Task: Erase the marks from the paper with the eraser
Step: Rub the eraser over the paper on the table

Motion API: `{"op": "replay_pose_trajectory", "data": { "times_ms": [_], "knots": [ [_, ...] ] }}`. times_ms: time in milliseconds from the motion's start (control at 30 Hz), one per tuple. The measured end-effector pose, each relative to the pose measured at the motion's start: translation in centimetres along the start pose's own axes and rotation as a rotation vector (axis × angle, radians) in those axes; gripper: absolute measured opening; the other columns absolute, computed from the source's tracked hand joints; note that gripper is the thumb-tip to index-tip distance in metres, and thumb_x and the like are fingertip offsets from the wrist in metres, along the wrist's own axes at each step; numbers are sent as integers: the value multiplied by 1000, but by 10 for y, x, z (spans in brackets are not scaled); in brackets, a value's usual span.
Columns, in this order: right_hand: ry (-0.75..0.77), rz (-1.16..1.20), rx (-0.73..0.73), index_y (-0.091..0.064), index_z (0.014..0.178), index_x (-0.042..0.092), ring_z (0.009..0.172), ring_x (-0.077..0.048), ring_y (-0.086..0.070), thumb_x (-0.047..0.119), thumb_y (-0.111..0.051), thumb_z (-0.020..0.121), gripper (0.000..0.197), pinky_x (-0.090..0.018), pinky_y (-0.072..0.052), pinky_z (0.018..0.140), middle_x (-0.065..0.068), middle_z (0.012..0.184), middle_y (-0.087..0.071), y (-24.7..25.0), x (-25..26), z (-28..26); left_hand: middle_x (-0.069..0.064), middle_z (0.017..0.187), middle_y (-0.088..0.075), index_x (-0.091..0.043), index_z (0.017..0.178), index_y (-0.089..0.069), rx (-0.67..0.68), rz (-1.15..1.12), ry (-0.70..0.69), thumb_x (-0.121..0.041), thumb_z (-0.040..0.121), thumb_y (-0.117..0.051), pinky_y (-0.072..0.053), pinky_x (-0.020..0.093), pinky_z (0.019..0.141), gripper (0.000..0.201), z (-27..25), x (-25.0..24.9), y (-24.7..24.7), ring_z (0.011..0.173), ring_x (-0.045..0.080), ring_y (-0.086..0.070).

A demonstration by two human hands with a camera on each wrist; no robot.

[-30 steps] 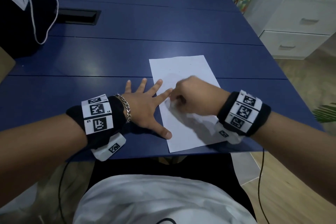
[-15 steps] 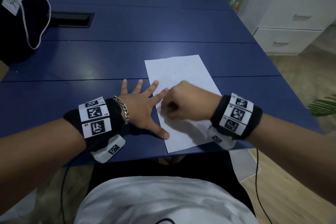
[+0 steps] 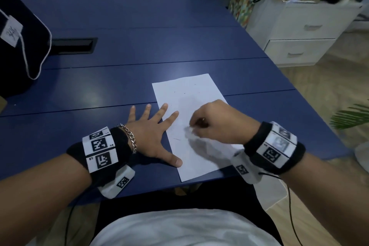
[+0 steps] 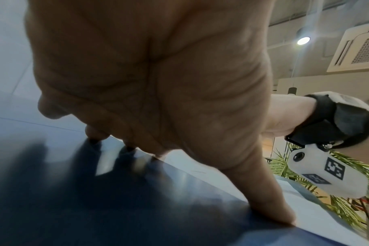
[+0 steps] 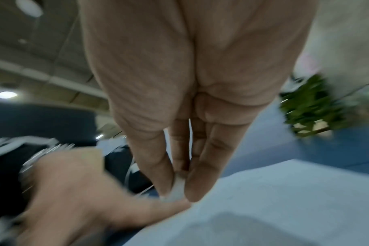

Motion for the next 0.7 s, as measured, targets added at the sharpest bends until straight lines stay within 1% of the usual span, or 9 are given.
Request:
{"op": "replay_pose_trajectory", "data": {
  "times_ms": [67,133,233,300,333,400,467,567,700],
  "knots": [
    [-148,124,-130,-78,105,31,81,-2,-71,35,-73,93,13,-23,-55,78,14,92,-76,20,-31,-21,-13,163,48,-56,152,37,5,-12,-8,-113,45,-52,18,75,120,151,-1,1,0,155,40,36],
    [-289,224,-206,-76,102,32,78,0,-72,41,-74,94,12,-22,-54,77,14,87,-76,33,-56,-47,-12,164,47,-56,153,36,18,-17,-14,-112,48,-53,18,73,121,149,-1,3,1,155,40,37],
    [-410,363,-276,-78,91,29,78,-2,-73,40,-76,93,12,-25,-53,76,13,81,-78,38,-77,-83,-3,174,31,-56,158,26,-21,-16,-35,-111,52,-49,21,69,122,142,1,-1,12,158,37,33],
    [-425,402,-294,-79,90,29,77,-1,-73,38,-78,92,9,-23,-52,75,13,82,-78,33,-78,-98,6,178,13,-55,162,18,-101,-53,-106,-105,64,-51,18,63,126,130,3,-8,27,162,33,24],
    [-427,384,-286,-78,91,31,78,1,-72,37,-78,92,6,-20,-51,74,15,83,-78,28,-75,-101,7,179,10,-54,164,14,-126,-71,-156,-99,72,-54,15,60,128,123,6,-12,35,163,31,20],
    [-409,324,-265,-77,94,34,81,6,-70,34,-77,92,2,-11,-48,70,17,86,-76,16,-66,-103,0,178,17,-54,165,11,-103,-65,-235,-90,82,-57,12,58,130,113,14,-17,47,163,30,20],
    [-369,282,-239,-75,96,34,83,5,-68,32,-75,93,4,-10,-49,70,17,90,-73,3,-55,-100,-8,175,27,-54,164,12,-48,-14,-263,-87,85,-57,12,60,129,111,25,-17,50,162,31,23],
    [-311,211,-199,-74,93,30,84,-1,-66,35,-70,95,6,-16,-51,72,14,90,-68,-14,-46,-96,-10,175,25,-46,167,13,-32,26,-240,-84,89,-56,10,61,129,111,36,-18,44,163,32,18],
    [-292,98,-151,-73,93,28,84,-4,-59,24,-61,96,13,-27,-55,77,13,90,-64,-27,-48,-97,-7,178,17,-38,168,16,-70,74,-208,-87,89,-50,5,59,130,114,29,-21,36,165,32,4]
  ]
}}
Point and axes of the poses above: each hand's wrist, its own z-axis towards the middle knuckle, its own y-axis out of the back of the hand, x = y × z, the point moved 3 cm from there along z, towards the middle knuckle
